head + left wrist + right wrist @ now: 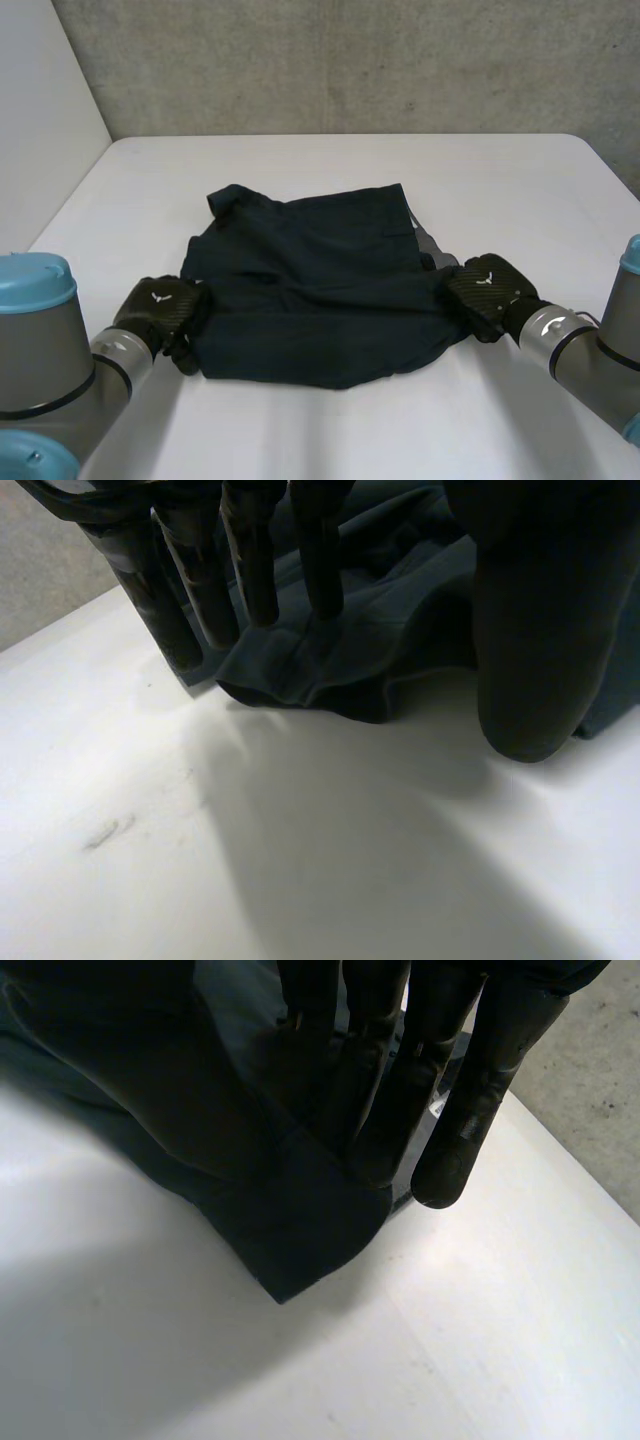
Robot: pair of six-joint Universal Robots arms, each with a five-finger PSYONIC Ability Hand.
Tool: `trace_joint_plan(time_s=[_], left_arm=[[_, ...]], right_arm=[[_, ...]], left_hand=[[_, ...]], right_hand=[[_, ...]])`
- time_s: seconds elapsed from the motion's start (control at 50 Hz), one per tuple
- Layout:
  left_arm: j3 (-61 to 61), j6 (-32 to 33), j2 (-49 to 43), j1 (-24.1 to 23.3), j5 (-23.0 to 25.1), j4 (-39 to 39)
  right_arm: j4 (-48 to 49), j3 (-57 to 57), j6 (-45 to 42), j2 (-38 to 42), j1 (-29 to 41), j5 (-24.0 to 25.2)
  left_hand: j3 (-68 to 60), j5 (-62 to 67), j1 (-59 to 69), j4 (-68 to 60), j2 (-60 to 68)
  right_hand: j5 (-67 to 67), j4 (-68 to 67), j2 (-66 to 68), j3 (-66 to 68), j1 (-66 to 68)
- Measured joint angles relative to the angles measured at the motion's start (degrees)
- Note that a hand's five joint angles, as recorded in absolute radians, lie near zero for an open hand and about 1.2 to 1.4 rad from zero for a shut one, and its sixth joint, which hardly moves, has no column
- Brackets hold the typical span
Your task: Fold the shorts.
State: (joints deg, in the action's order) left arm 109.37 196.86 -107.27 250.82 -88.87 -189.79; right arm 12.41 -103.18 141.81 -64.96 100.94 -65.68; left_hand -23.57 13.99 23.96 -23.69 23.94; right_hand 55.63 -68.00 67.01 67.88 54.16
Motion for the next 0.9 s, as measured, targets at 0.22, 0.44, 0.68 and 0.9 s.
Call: trace_joint_plan(time_s=[0.22, 0.44, 0.68, 0.9], left_arm=[[-0.9, 0.4, -1.1, -1.6, 0.3, 0.3], [2.3, -0.2, 7.9, -4.0, 0.7, 2.6], [2.2, 0.3, 4.3, -7.0, 0.5, 2.6], [-1.0, 0.5, -2.4, -7.4, -0.8, 2.2]], right_arm=[[-0.2, 0.0, 1.1, -0.4, 3.4, -3.0], [-0.3, -0.3, 0.9, -0.7, 4.6, -4.1], [-0.4, -0.5, 0.9, -0.7, 4.5, -4.0], [-0.3, -0.6, 0.9, -0.9, 4.0, -4.4]], left_hand=[[-5.9, 5.6, 5.6, -6.0, 5.5], [-2.1, 1.1, 1.9, -1.4, 1.6], [-1.8, 0.4, 1.5, -1.0, 1.1], [-36.2, 35.9, 37.6, -37.0, 37.2]], right_hand=[[0.5, 0.0, 0.0, 0.4, 0.3], [0.6, 0.0, 0.0, 0.5, 0.3], [0.6, 0.0, 0.0, 0.5, 0.3], [0.6, 0.0, 0.0, 0.5, 0.3]])
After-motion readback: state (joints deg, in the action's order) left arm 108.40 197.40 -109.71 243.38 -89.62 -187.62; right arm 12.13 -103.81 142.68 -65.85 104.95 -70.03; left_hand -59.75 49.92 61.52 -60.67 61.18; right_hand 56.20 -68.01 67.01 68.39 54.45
